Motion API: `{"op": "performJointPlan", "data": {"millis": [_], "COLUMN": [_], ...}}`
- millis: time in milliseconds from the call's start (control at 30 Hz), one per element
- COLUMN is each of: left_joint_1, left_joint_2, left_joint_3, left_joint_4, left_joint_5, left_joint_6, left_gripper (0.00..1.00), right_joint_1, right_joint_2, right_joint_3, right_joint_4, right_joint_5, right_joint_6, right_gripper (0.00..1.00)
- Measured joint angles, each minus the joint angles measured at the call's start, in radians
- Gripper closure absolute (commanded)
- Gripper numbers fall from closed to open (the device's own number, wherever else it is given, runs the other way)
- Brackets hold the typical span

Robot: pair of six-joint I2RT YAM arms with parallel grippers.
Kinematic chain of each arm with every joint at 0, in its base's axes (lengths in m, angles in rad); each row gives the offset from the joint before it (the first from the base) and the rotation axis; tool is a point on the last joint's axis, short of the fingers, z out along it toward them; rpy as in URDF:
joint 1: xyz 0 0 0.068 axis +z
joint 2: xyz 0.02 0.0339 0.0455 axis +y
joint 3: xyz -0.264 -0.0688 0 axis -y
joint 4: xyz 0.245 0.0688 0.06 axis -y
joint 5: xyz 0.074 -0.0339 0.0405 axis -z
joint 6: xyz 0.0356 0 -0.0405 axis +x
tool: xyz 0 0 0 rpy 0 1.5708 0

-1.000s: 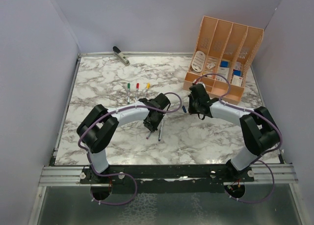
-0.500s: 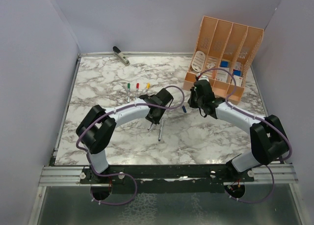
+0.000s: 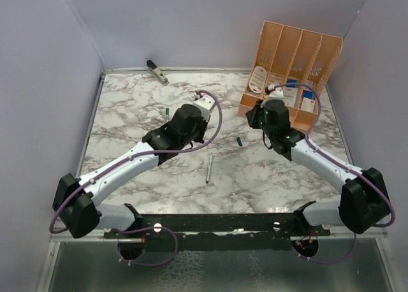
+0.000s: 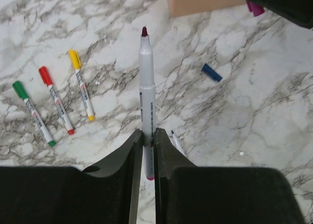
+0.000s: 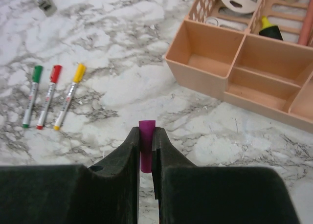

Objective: Insert the pens into the pen caps

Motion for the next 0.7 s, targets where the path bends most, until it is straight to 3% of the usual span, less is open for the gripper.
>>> {"op": "performJointPlan", "data": {"millis": [367,700], "left_joint_1": [0.024,0.025], "left_joint_2": [-0.284,-0.341], "left_joint_3": [-0.39,-0.576], "left_joint_4": [0.506,0.852], "left_joint_5": [0.227,0.51], "left_joint_6": [0.037,-0.013], "left_gripper": [1.0,1.0], "right_joint_1": [0.0,0.0], "right_joint_2": [-0.218,-0.3], "right_joint_3": [-0.164,-0.224], "right_joint_4": [0.414,0.684], "right_joint_5": [-0.143,-0.373], "right_joint_6": [-0.037,-0.036], "right_gripper": [0.99,0.99]}}
